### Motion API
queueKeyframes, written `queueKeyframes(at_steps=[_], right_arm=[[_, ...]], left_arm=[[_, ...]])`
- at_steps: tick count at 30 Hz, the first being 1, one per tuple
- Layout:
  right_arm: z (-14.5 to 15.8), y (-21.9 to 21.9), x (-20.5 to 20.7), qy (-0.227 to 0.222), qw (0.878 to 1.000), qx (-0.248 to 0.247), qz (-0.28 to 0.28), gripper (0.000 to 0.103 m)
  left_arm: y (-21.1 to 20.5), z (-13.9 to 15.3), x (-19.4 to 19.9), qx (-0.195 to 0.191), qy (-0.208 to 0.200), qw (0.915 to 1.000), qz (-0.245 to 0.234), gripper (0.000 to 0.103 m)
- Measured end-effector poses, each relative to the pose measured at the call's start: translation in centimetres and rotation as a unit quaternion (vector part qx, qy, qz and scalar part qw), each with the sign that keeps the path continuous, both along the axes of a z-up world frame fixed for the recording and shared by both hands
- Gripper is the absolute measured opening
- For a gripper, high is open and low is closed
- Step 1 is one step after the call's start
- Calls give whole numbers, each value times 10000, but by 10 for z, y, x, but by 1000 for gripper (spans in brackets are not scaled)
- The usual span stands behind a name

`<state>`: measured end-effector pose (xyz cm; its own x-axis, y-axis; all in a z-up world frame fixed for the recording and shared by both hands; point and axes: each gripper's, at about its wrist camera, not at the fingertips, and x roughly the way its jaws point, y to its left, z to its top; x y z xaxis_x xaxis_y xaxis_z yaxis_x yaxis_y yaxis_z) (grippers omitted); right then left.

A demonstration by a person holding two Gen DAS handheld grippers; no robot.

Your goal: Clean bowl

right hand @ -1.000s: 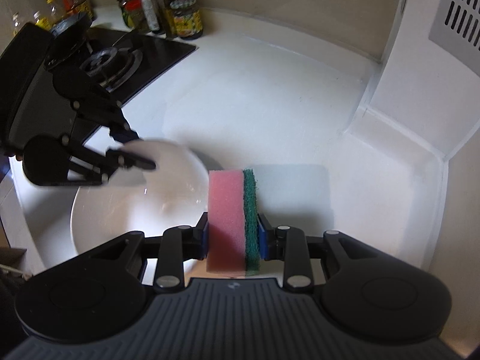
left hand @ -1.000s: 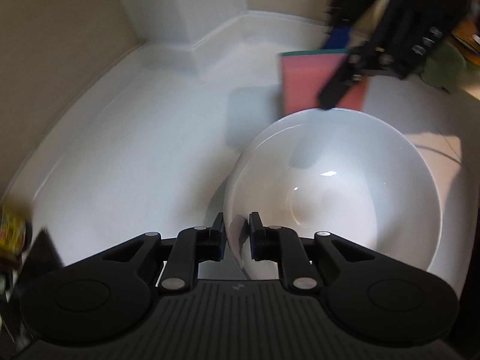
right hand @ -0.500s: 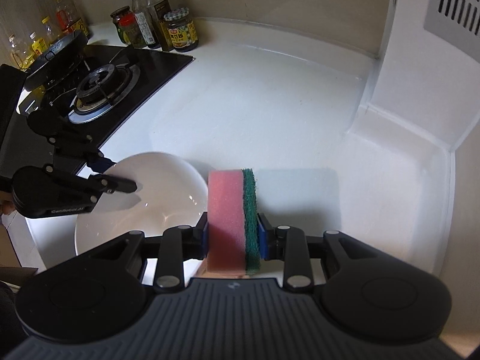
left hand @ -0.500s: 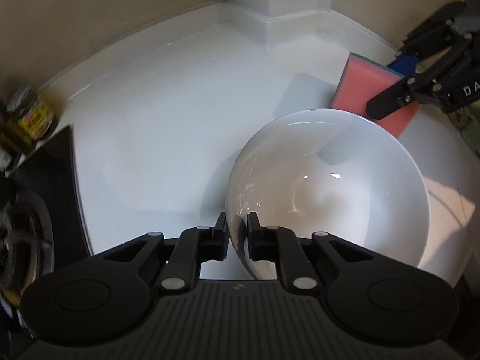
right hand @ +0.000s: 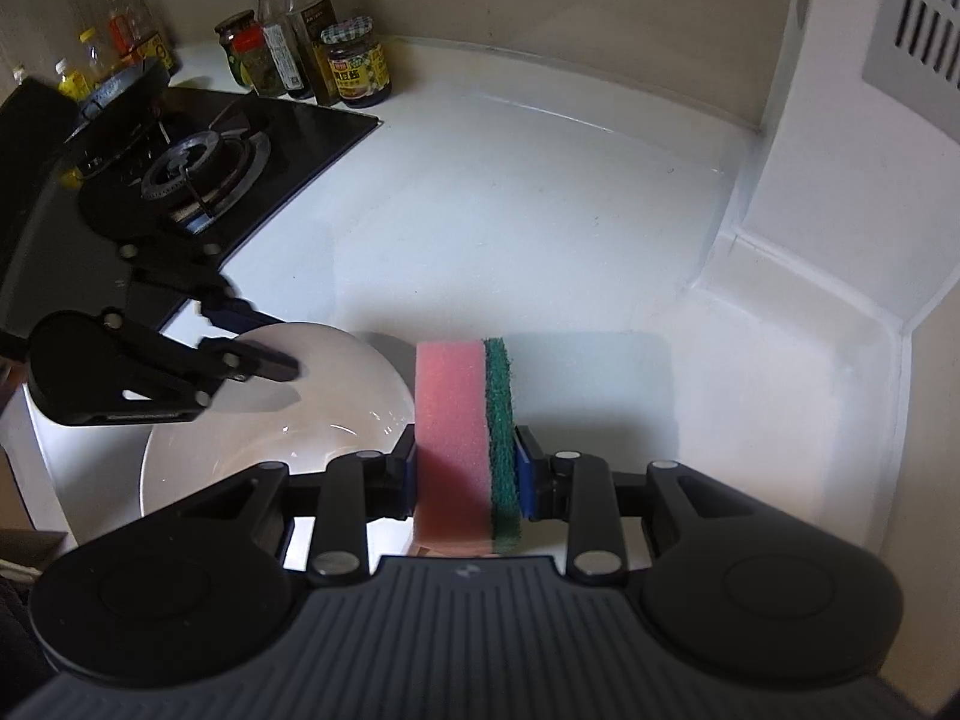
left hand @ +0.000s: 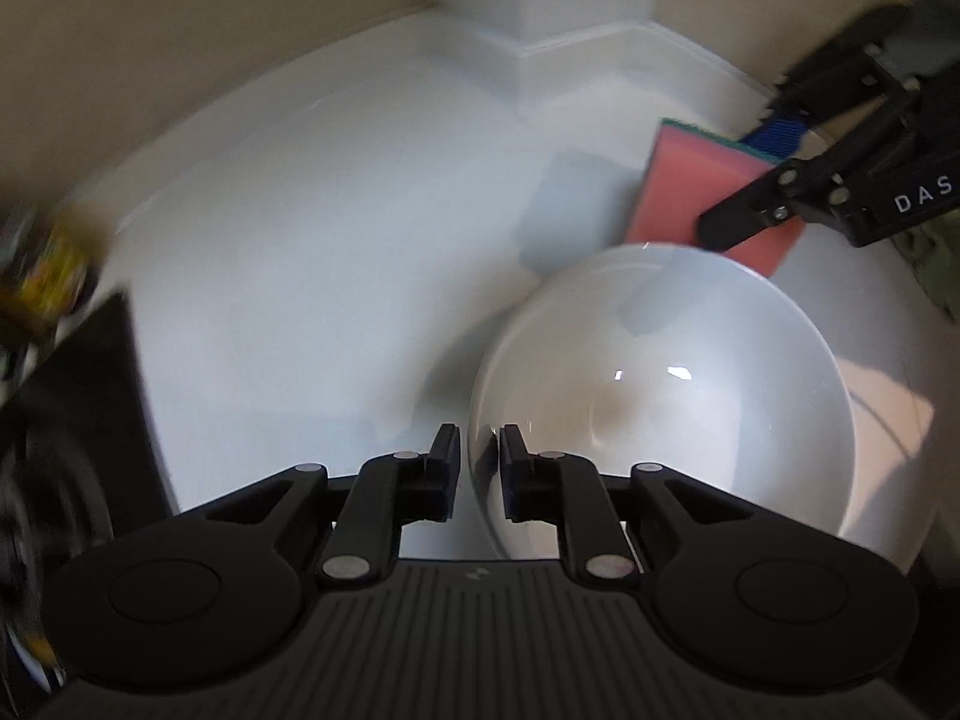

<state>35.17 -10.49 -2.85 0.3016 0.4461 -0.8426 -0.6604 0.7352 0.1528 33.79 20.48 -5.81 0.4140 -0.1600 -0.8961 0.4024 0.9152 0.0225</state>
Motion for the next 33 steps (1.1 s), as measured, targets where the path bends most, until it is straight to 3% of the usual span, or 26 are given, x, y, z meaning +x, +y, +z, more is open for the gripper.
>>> queueKeyframes(at_steps=[3, 4, 9, 13, 16, 20, 23, 27, 29, 33], right_arm=[[0, -3, -6, 0, 9999, 61, -92, 26], [0, -3, -9, -8, 9999, 65, -109, 26], [1, -5, -23, 122, 9999, -32, -33, 27], [1, -9, -21, 189, 9998, -5, -5, 26], [1, -9, -19, 173, 9998, 32, -22, 27], [1, -7, -20, 140, 9999, 41, -15, 27], [1, -5, -21, 115, 9999, 47, -10, 27], [1, -3, -22, 81, 10000, 56, -3, 27], [1, -2, -22, 64, 10000, 60, 0, 27], [1, -1, -25, 89, 9998, 18, 152, 27]], left_arm=[[4, -2, -8, -40, -119, 9999, 87, 18], [3, -2, -8, -35, -205, 9998, -10, 13], [2, -1, 1, 149, -320, 9955, -884, 10], [-5, 0, 15, 145, -318, 9828, -1814, 10], [-15, 2, 23, 175, -306, 9742, -2229, 11], [-18, 5, 27, 289, -151, 9875, -1542, 22], [-5, 5, 17, 312, -50, 9968, -740, 22], [6, 1, 4, 223, -87, 9997, -109, 22], [6, -1, -1, 240, -215, 9995, -28, 16], [6, -2, 3, 290, -332, 9988, -203, 15]])
